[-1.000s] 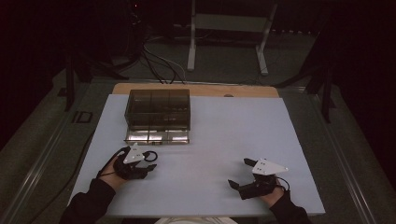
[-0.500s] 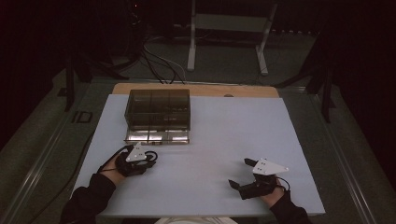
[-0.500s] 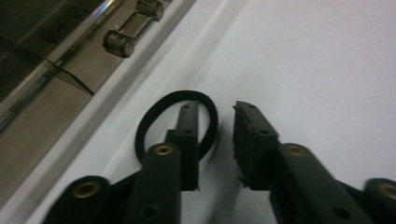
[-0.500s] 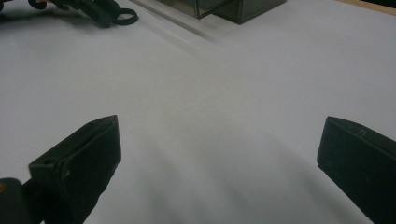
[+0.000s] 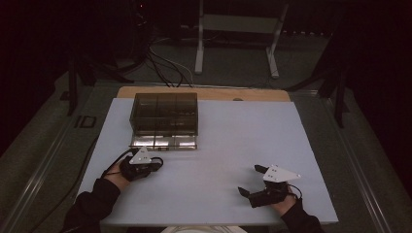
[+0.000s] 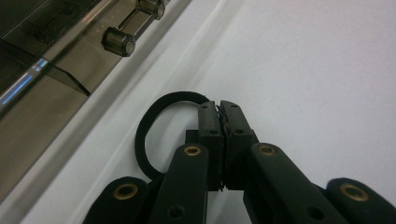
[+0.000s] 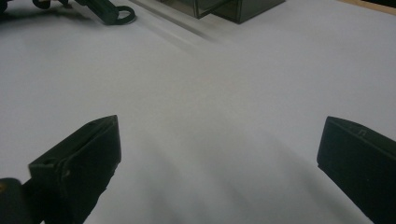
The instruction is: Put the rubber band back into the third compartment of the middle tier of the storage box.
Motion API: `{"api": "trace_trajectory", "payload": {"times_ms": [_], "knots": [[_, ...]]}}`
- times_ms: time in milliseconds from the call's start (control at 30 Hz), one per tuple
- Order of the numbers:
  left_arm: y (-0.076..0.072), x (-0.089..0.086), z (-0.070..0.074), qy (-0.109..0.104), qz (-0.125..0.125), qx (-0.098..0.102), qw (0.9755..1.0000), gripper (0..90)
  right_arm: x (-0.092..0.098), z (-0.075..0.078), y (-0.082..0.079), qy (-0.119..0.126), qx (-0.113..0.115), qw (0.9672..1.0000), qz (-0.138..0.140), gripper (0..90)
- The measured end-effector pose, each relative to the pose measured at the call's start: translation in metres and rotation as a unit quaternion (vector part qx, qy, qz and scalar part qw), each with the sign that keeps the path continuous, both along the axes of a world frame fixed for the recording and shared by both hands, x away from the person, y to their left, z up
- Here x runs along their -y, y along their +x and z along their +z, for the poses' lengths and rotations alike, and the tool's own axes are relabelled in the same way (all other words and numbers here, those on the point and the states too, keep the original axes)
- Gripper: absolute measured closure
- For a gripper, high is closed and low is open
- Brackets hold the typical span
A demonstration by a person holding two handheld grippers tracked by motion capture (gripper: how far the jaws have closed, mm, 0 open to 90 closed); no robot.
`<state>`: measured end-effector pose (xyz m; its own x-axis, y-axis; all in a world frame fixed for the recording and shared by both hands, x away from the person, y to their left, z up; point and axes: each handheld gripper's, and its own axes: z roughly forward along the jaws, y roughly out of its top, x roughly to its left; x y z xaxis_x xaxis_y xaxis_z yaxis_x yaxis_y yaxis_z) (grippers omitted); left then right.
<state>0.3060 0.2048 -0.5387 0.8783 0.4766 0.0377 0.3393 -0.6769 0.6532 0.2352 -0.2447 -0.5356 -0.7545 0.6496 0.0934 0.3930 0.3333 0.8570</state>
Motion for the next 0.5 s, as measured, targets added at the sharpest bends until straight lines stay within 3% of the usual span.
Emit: {"api": "trace_trajectory", "payload": {"times_ms": [67, 233, 500], "knots": [[-0.001, 0.001, 0.001, 0.000, -0.005, -0.005, 1.0000, 90.0, 0.000, 0.000, 0.000, -0.001, 0.000, 1.0000, 0.000, 0.0], [-0.007, 0.005, 0.006, 0.010, -0.014, 0.006, 0.9998, 90.0, 0.000, 0.000, 0.000, -0.001, 0.001, 1.0000, 0.000, 0.0], [-0.011, 0.008, 0.017, 0.006, -0.017, 0.009, 0.9998, 90.0, 0.000, 0.000, 0.000, -0.001, 0.000, 1.0000, -0.001, 0.0]]}}
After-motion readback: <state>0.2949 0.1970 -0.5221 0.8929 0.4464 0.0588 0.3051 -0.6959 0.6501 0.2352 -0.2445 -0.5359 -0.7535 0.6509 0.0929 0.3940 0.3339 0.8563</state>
